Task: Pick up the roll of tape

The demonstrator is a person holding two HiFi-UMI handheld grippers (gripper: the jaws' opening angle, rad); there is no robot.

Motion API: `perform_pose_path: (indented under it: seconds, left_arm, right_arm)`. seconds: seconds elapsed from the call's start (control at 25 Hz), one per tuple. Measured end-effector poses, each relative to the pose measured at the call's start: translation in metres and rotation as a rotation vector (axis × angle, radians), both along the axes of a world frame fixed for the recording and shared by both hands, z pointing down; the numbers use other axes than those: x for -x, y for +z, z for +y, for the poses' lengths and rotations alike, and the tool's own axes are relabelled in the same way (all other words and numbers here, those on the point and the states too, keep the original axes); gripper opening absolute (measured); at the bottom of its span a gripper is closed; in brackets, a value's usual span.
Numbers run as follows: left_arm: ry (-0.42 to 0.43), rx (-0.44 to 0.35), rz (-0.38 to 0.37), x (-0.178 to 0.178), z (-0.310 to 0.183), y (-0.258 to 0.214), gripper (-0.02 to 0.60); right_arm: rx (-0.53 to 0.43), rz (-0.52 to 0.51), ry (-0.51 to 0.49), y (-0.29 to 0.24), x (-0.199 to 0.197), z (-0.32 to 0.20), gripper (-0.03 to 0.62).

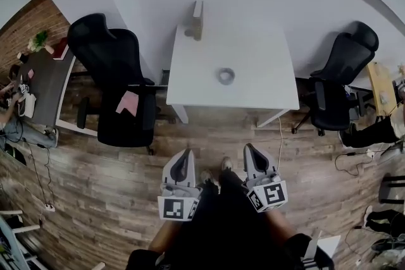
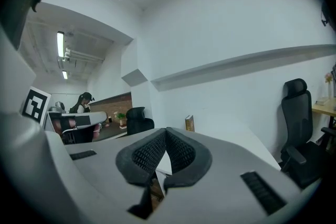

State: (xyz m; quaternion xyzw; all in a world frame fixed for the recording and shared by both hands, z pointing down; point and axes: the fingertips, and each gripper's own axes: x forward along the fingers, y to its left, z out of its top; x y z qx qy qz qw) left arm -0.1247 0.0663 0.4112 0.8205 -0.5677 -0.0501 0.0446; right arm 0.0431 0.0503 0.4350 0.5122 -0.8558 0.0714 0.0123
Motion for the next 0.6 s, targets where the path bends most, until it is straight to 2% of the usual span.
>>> perform_pose_path:
  seconds: [0.32, 0.6]
  left_arm:
    - [0.017, 0.002, 0.003, 0.004, -0.066, 0.013, 0.015]
    - [0.021, 0.018, 0.005, -0.002, -0.144, 0.014, 0.015]
  right_arm:
    - [0.025, -0.004, 0.02, 0.019, 0.007, -0.07, 0.012]
    - [0.064, 0.004, 0.029, 0.035, 0.003, -0.147, 0.012]
